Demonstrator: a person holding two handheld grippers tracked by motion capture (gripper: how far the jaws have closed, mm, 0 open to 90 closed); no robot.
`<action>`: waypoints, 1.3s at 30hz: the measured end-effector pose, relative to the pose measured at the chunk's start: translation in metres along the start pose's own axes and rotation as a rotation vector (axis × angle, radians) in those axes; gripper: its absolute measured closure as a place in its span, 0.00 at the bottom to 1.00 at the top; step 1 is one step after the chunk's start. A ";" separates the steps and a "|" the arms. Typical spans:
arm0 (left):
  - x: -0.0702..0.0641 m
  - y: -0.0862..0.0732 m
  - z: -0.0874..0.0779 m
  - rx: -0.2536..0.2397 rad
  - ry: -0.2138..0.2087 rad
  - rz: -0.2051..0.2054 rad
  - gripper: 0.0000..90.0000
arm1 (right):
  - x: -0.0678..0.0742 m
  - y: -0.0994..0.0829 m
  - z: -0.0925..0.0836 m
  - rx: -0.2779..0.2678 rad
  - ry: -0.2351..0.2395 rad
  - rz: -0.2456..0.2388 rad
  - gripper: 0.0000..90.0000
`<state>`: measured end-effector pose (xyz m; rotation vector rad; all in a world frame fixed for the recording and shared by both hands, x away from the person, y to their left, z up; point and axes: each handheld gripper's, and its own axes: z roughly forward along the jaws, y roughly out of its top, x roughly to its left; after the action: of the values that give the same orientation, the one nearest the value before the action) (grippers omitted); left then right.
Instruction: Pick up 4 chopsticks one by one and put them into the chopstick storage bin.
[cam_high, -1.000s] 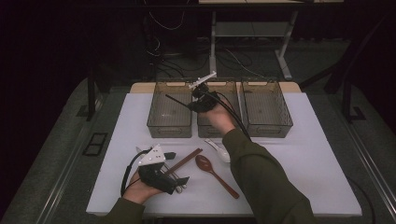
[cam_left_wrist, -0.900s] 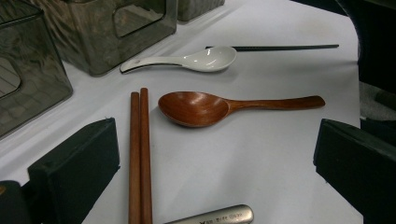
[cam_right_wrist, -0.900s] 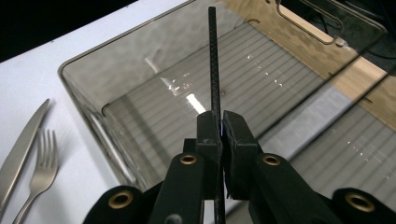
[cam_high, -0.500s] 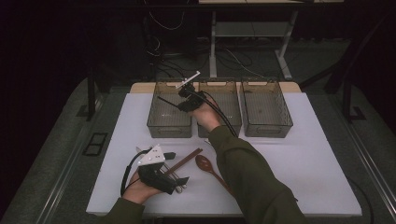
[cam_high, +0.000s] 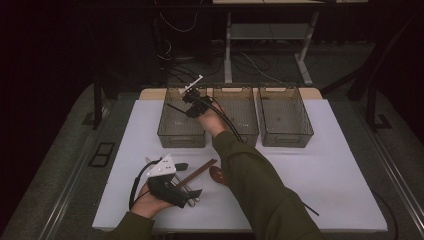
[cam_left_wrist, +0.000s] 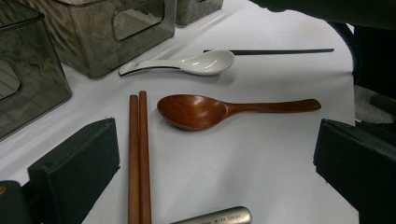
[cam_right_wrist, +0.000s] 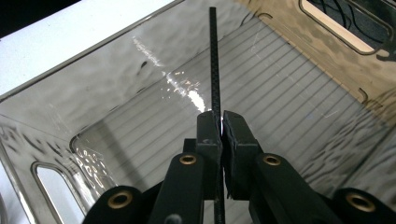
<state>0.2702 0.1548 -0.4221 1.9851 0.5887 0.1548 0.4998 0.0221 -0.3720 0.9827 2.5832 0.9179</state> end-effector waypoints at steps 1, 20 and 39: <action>0.000 0.000 0.000 -0.001 0.000 -0.001 0.00 | 0.002 0.001 0.001 0.003 0.000 0.001 0.95; -0.001 0.000 0.000 -0.003 -0.002 0.000 0.00 | -0.003 0.004 -0.011 -0.048 0.011 0.042 0.62; -0.001 0.000 0.001 0.004 0.001 -0.002 0.00 | -0.021 -0.035 -0.063 -0.130 0.098 0.038 0.37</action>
<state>0.2698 0.1541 -0.4223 1.9888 0.5920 0.1537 0.4715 -0.0425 -0.3448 0.9777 2.5532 1.1553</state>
